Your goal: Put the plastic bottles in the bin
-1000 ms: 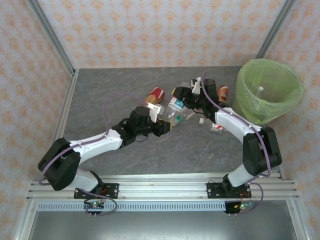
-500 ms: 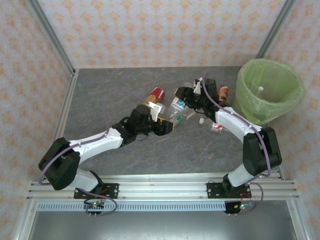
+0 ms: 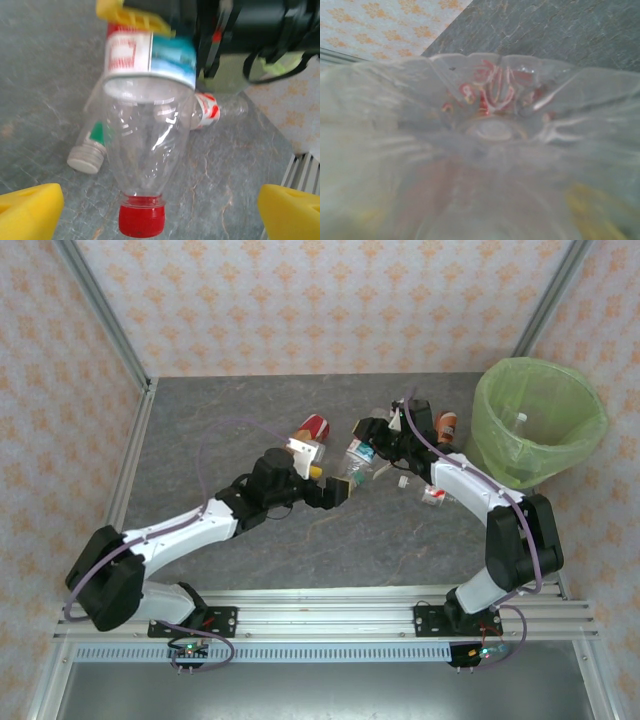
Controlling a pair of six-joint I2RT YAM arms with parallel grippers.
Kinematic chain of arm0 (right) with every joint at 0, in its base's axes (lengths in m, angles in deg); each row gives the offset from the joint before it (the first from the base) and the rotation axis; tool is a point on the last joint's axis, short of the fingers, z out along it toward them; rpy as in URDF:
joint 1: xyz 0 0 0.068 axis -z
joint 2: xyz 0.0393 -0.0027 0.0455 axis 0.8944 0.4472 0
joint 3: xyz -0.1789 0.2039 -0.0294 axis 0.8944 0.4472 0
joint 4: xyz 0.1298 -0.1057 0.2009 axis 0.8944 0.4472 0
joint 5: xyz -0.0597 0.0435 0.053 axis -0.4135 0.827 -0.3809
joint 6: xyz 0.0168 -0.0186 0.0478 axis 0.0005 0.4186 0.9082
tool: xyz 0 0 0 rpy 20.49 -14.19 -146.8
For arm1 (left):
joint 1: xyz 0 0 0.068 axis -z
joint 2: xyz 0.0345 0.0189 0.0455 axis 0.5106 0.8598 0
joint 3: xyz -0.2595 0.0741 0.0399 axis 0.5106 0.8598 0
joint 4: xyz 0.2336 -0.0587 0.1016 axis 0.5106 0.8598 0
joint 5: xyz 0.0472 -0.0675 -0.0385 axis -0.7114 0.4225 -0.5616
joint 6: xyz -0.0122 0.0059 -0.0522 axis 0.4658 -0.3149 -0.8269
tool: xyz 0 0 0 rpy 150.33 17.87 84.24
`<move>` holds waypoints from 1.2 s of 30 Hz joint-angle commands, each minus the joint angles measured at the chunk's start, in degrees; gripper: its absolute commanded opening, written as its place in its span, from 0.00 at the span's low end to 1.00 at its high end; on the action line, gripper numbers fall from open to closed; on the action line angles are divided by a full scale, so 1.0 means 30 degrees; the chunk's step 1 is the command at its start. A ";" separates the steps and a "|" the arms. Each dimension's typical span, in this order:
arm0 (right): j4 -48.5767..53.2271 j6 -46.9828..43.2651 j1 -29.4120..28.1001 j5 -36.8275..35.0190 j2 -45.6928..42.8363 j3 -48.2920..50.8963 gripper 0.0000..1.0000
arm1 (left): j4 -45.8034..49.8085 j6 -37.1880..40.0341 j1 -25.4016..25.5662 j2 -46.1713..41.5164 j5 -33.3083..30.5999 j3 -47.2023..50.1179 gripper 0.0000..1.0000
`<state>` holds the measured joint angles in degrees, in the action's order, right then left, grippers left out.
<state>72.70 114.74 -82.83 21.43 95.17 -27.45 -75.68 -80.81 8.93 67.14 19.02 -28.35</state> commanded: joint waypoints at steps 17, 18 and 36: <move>0.3147 -0.3586 0.0079 -0.2721 -0.2119 -0.1975 0.51 | -0.0042 -0.3073 -0.0087 -0.5336 -1.2503 0.3522 1.00; 0.3248 -0.3715 0.0080 -0.2863 -0.2267 -0.2056 0.51 | 0.0264 -0.3628 -0.0088 -0.5406 -1.3055 0.3557 1.00; 0.3032 -0.5053 0.0629 -0.4717 -0.5585 -0.2875 0.48 | 0.6798 -0.8935 -0.0673 -0.0885 -1.6030 0.0974 1.00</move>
<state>84.44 100.80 -81.91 8.43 80.88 -34.09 -56.99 -106.29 7.05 63.90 -27.82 -22.95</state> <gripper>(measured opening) 0.491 0.998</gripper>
